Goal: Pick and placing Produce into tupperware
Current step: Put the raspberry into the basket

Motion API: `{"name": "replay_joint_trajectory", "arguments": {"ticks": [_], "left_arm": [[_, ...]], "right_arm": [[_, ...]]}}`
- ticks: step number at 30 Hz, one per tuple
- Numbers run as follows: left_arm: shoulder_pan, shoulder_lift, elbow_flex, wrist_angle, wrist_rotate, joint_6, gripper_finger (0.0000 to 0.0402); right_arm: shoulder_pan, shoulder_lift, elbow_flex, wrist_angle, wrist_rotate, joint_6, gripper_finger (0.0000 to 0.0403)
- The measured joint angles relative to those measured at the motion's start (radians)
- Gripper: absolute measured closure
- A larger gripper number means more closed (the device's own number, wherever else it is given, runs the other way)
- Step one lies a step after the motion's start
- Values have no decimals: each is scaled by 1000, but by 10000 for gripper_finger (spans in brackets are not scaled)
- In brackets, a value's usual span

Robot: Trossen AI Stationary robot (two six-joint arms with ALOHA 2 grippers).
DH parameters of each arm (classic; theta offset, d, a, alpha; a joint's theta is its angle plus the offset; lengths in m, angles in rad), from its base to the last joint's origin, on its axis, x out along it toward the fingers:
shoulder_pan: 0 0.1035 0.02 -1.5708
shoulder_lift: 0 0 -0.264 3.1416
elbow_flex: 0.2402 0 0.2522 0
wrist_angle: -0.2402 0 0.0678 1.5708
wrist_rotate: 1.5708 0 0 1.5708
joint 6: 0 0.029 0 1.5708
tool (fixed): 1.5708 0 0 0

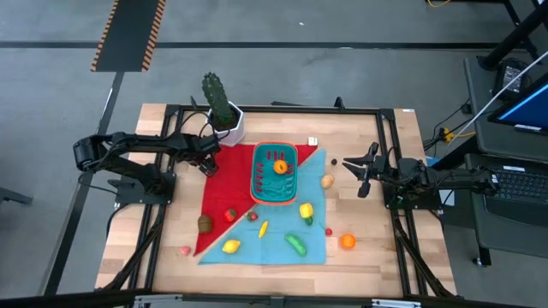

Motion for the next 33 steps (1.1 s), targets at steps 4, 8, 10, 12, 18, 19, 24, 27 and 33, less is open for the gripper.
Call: {"name": "replay_joint_trajectory", "arguments": {"ticks": [4, 8, 10, 12, 18, 19, 24, 27, 33], "left_arm": [[0, 0, 0, 3, 3, -1, 202], [0, 1, 0, 5, 5, -3, 221], [0, 1, 0, 6, 7, -3, 231], [0, 1, -1, 7, 8, -4, 243], [0, 2, -1, 8, 8, -4, 280], [0, 2, -1, 8, 7, -5, 286], [0, 2, -1, 7, -10, -4, 318], [0, 2, -2, 7, -19, -3, 328], [-12, -17, -2, -2, -9, 19, 328]], "right_arm": [[0, 0, 0, 0, 0, 0, 330], [0, 0, 0, 0, 0, 0, 330], [0, 0, 0, 0, 0, 0, 330], [0, 0, 0, 0, 0, 0, 330], [0, 0, 0, 0, 0, 0, 330], [0, 0, 0, 0, 0, 0, 330], [0, 0, 0, 0, 0, 0, 330], [0, 0, 0, 0, 0, 0, 330], [0, 0, 0, 0, 0, 0, 330]]}}
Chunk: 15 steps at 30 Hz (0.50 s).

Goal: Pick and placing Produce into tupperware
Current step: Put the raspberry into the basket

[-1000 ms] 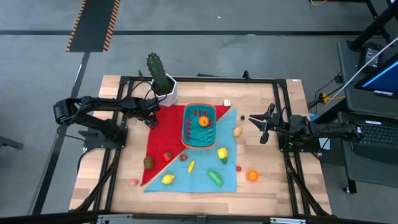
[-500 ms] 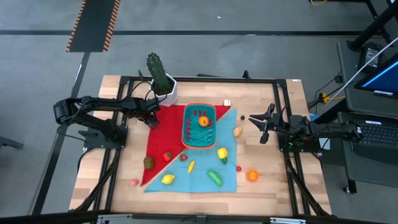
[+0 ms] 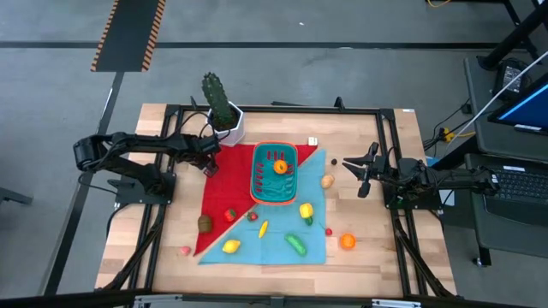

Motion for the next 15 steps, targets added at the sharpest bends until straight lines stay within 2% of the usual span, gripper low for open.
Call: {"name": "replay_joint_trajectory", "arguments": {"ticks": [5, 15], "left_arm": [[-18, -56, -5, -29, 22, 2, 317], [-20, -224, -3, -47, 59, 5, 329]], "right_arm": [[0, 0, 0, 0, 0, 0, 330], [0, 0, 0, 0, 0, 0, 330]]}}
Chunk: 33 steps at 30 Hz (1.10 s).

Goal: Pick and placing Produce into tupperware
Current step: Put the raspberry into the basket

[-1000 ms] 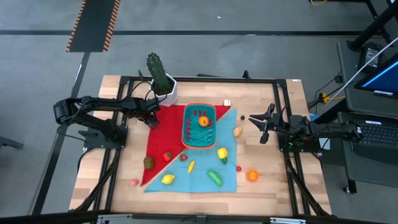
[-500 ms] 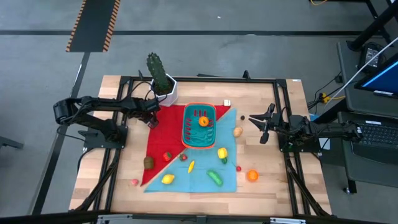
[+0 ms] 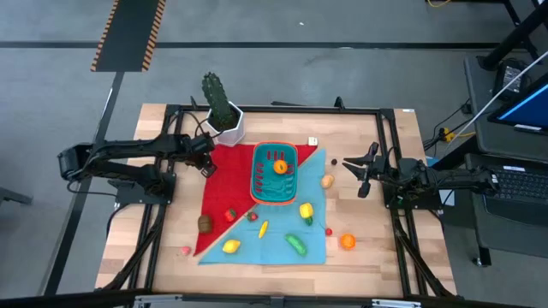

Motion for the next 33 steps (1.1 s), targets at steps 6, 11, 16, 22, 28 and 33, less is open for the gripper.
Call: {"name": "replay_joint_trajectory", "arguments": {"ticks": [6, 11, 16, 22, 28, 33], "left_arm": [[-47, -121, 1, -3, 1, 0, 321], [-113, -228, 2, -1, 2, -5, 330], [-195, -331, 2, 29, 3, -18, 330], [-309, -427, 3, 116, -1, -4, 331], [-403, -486, 3, 227, -6, 82, 331], [-467, -494, 3, 298, -9, 152, 326]], "right_arm": [[0, 0, 0, 0, 0, 0, 330], [0, 0, 0, 0, 0, -3, 330], [0, 0, 0, 0, 0, -3, 330], [0, 0, 0, 0, 0, -3, 330], [0, 0, 0, 0, 0, -3, 330], [0, 0, 0, 0, 0, -3, 330]]}}
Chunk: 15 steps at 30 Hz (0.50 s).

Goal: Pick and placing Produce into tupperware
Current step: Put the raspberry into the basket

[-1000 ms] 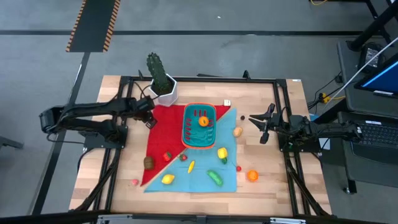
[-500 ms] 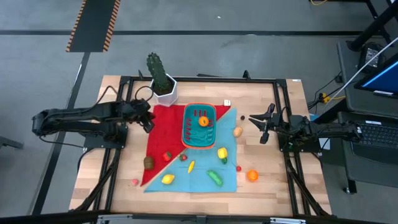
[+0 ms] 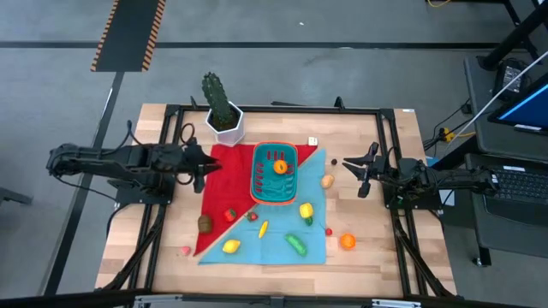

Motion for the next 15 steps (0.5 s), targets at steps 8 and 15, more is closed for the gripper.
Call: {"name": "replay_joint_trajectory", "arguments": {"ticks": [8, 15], "left_arm": [[-53, 1, 0, 69, -21, 66, 332], [-78, 27, 0, 71, -22, 83, 331]], "right_arm": [[0, 0, 0, 0, 0, -2, 330], [0, 0, 0, 0, 0, -4, 330]]}}
